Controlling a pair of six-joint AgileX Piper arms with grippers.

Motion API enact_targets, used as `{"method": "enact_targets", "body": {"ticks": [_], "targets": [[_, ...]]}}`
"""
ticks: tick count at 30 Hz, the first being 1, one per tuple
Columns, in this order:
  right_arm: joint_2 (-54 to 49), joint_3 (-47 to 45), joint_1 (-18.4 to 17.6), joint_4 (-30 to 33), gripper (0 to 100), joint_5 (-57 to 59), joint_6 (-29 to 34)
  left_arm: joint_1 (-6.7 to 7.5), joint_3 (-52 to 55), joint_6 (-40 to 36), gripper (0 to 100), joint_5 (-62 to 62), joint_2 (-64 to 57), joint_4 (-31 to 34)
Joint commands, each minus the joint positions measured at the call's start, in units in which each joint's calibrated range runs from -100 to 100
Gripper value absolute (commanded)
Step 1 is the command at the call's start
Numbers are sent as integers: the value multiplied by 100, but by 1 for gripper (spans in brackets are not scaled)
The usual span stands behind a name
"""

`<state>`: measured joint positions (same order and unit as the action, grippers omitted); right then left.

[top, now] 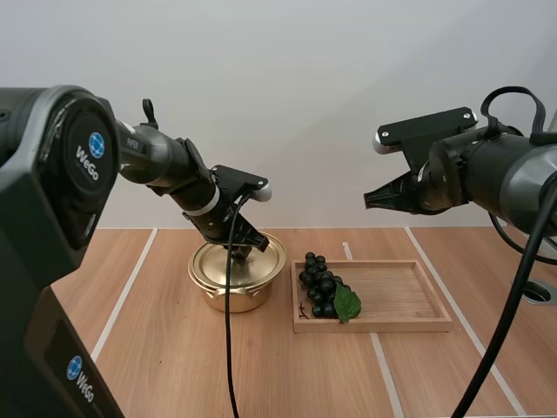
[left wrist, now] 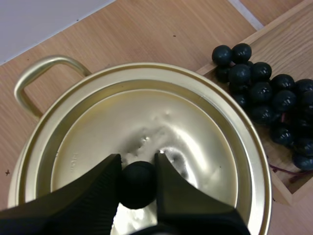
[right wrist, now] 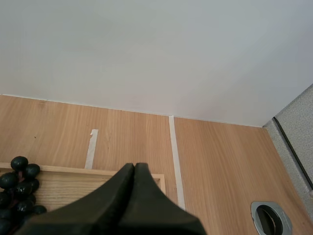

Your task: Open the pot, put the pineapple inside, and close it

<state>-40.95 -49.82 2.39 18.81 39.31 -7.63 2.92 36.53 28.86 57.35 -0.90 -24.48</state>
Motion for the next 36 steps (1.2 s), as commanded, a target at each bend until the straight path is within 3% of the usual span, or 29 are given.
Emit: {"method": "enact_targets", "body": {"ticks": [1,22,24,26,29,31,36], "targets": [[-67,-17,21,35,0,1,12,13,-3,-37,0,-196,-152,118],[-67,-17,21,35,0,35,-18,13,56,-37,1,-32,68,118],[-67,-17,21,35,0,35,-18,13,56,-37,12,-32,68,118],[-67,-17,21,35,0,35,-18,13,56,-37,32,-32,68,118],[-67,-17,21,35,0,35,-18,13,56,-46,75,-126,68,118],[-67,-17,21,35,0,35,-18,13,56,-148,92,-188,68,140],[-67,-17,21,35,0,32,-28,13,56,-153,95,-210,68,246]]}}
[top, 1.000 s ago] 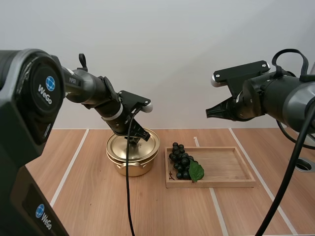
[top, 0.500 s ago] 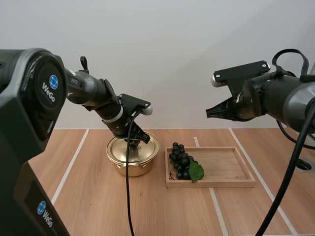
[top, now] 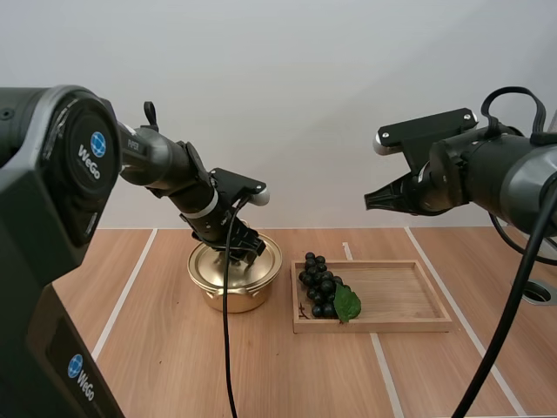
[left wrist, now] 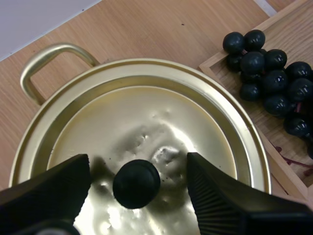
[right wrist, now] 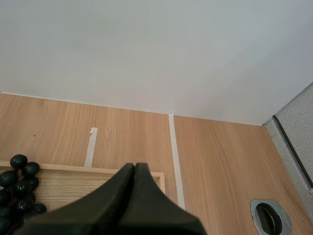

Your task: Open the pot, put the pineapple inside, and close it

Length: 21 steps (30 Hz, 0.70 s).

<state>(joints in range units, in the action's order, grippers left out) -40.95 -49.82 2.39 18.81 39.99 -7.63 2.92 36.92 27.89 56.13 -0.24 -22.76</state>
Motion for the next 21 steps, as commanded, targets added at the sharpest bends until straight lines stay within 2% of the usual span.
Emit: {"method": "enact_targets", "body": {"ticks": [1,10,17,19,21], "targets": [[-67,-17,21,35,0,-36,-28,13,17,-56,95,-105,2,74],[-67,-17,21,35,0,-36,-38,13,-62,-129,95,-103,-104,131],[-89,-17,21,165,0,-188,-37,13,-607,-303,95,163,-1279,242],[-89,-2,21,218,0,-251,-37,13,-871,-312,92,283,-1741,242],[-89,-2,21,241,0,-360,-37,13,-1146,-323,83,368,-2257,242]]}}
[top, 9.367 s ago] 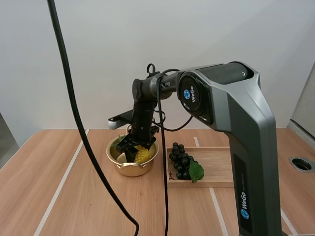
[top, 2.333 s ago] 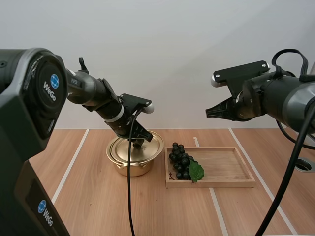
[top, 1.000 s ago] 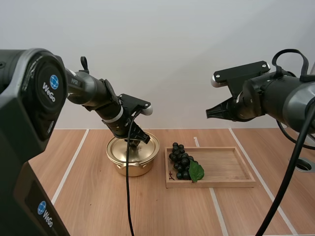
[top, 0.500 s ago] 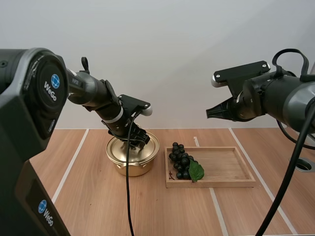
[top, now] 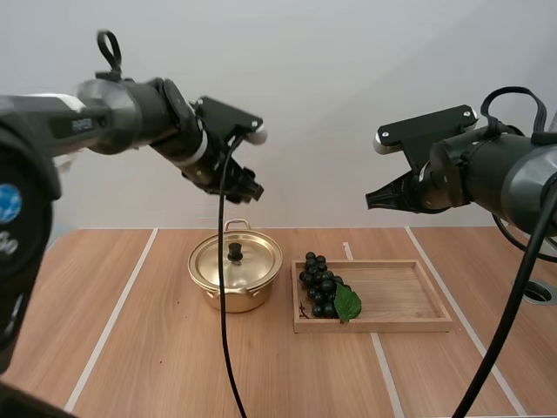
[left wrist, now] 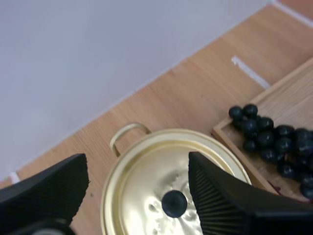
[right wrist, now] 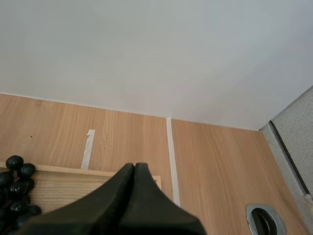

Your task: Open the pot, put the pineapple inside, and close it

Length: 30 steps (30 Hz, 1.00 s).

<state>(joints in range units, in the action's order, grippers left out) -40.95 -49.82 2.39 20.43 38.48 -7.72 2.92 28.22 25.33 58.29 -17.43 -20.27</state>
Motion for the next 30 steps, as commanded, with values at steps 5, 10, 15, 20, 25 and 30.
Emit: {"method": "enact_targets", "body": {"ticks": [5,10,15,20,25,30], "targets": [[-282,25,21,84,0,-342,-5,13,-747,-129,1,-62,-1718,3],[-832,340,21,84,0,-361,93,-31,-965,-404,0,-262,-2656,3],[-1576,901,21,45,0,-361,100,-325,-993,-709,0,-306,-3403,-11],[-2026,1364,21,111,0,278,100,-449,-993,-971,0,-521,-4365,-11],[-2712,1594,21,222,0,366,91,-449,-993,-1416,0,-505,-5373,232],[-3694,1608,21,0,0,-796,91,-449,-993,-2738,0,-522,-6176,1796]]}}
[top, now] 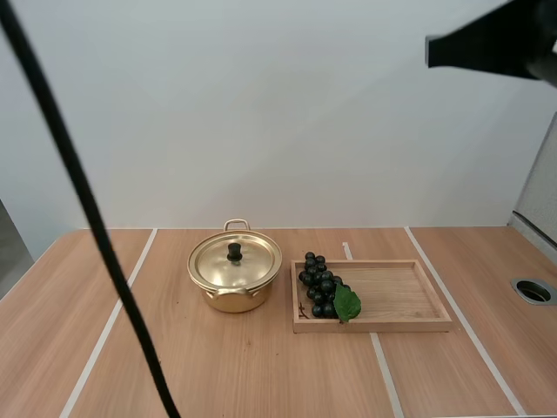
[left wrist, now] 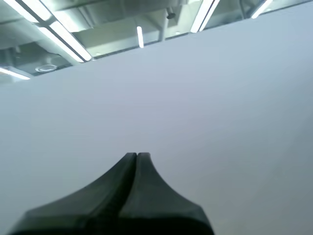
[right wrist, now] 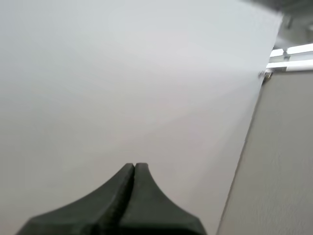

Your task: Open the pot, put the pineapple inside, and close it

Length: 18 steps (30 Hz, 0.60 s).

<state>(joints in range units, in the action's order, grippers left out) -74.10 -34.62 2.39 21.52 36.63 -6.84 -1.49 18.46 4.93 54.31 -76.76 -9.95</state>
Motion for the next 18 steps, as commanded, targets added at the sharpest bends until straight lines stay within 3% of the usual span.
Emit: {"method": "enact_targets", "body": {"ticks": [1,4,7,13,18], "targets": [[-517,88,21,-199,0,-786,3,-8,-18,-982,0,-102,-337,1097],[-749,88,21,-649,0,-998,3,-8,-18,-2076,0,140,-599,2198],[-762,73,21,-1065,0,-893,3,-8,141,-2656,0,160,-664,2746],[-749,-472,21,-1292,0,-895,3,-8,1434,-2690,0,-287,-640,2867],[-749,-1216,21,-1039,0,-956,-112,-8,2634,-2718,0,-935,-640,2867]]}}
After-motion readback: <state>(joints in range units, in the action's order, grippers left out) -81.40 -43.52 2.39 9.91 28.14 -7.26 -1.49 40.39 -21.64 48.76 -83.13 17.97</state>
